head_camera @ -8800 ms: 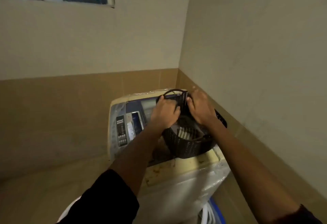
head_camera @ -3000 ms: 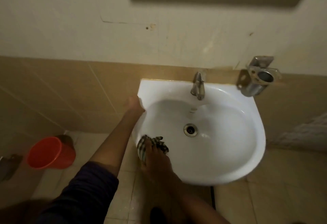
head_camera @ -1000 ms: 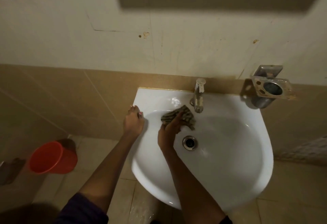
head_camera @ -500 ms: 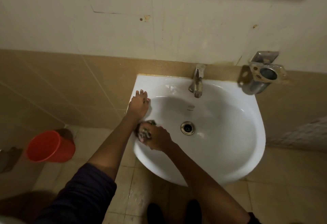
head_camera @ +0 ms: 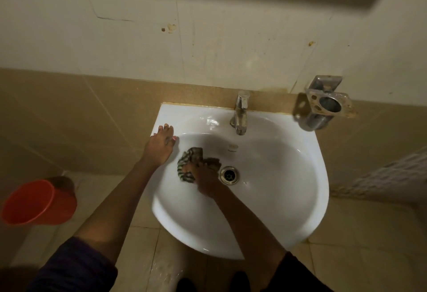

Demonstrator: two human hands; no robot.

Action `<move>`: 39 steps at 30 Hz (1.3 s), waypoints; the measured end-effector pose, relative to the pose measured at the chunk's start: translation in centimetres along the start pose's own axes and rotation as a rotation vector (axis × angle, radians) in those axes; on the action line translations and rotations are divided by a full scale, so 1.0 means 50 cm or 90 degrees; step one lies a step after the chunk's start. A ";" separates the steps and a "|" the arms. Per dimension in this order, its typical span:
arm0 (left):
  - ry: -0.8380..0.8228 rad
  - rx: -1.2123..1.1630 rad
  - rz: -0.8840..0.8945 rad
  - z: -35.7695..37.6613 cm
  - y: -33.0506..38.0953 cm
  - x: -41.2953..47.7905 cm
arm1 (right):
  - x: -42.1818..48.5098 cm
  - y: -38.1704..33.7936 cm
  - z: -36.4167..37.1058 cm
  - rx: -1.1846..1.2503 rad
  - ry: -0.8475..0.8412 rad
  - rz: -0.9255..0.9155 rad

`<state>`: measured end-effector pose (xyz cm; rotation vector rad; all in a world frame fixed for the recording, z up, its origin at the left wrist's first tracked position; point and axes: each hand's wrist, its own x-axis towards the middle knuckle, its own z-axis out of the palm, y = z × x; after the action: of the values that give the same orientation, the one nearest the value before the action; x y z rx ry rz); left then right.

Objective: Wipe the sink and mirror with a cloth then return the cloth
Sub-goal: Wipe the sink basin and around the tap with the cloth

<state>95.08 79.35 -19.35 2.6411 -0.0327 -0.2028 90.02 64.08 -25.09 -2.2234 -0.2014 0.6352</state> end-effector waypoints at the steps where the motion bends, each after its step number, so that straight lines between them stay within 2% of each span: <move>1: -0.003 0.012 0.007 0.000 -0.003 0.002 | -0.005 0.001 -0.024 0.106 0.048 0.003; 2: -0.004 0.018 0.010 0.002 -0.005 0.004 | -0.004 0.021 -0.041 0.145 0.082 0.015; 4: 0.001 0.013 0.014 0.003 -0.007 0.004 | 0.001 0.061 -0.095 0.053 0.089 -0.007; 5: 0.004 0.009 0.016 0.003 -0.007 0.003 | -0.005 0.083 -0.117 -0.085 0.069 -0.010; 8: 0.003 0.012 0.019 0.003 -0.007 0.001 | -0.012 0.187 -0.150 -0.521 0.010 -0.128; 9: 0.000 0.019 0.022 0.003 -0.008 0.002 | -0.022 0.222 -0.172 -0.654 0.044 -0.142; 10: -0.002 0.021 0.023 0.003 -0.010 0.003 | -0.041 0.246 -0.198 -0.725 0.080 -0.135; 12: -0.002 0.013 0.022 0.003 -0.011 0.002 | -0.086 0.257 -0.250 -0.741 0.117 -0.138; 13: -0.001 0.008 0.021 0.003 -0.009 0.000 | -0.104 0.256 -0.274 -0.768 0.112 -0.122; 16: -0.001 -0.002 0.013 -0.002 -0.004 -0.003 | -0.148 0.251 -0.303 -0.873 0.060 0.064; 19: -0.017 0.012 0.026 -0.012 -0.007 -0.004 | -0.195 0.233 -0.316 -0.799 0.052 0.239; 23: -0.024 0.019 0.027 -0.012 -0.008 -0.007 | -0.268 0.183 -0.297 -0.622 -0.049 0.349; 27: -0.015 0.024 0.025 -0.008 -0.010 -0.005 | -0.310 0.083 -0.232 -0.600 -0.221 0.253; 29: -0.016 0.023 0.024 -0.006 -0.014 -0.002 | -0.314 0.029 -0.198 -0.481 -0.284 0.192; 32: -0.018 0.013 0.014 0.001 -0.015 -0.001 | -0.292 -0.043 -0.117 -0.253 -0.279 0.090; 34: -0.016 0.009 0.013 0.006 -0.014 0.000 | -0.264 -0.061 -0.066 -0.185 -0.263 0.064; 37: -0.012 0.013 0.017 0.002 -0.014 0.003 | -0.235 -0.020 -0.053 -0.160 -0.284 0.077; 39: -0.013 0.017 0.024 -0.003 -0.017 0.007 | -0.228 0.067 -0.077 -0.251 -0.283 0.128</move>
<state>95.45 80.15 -19.70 2.6627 -0.0923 -0.2177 81.93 55.40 -21.12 -2.4650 -0.3540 1.2939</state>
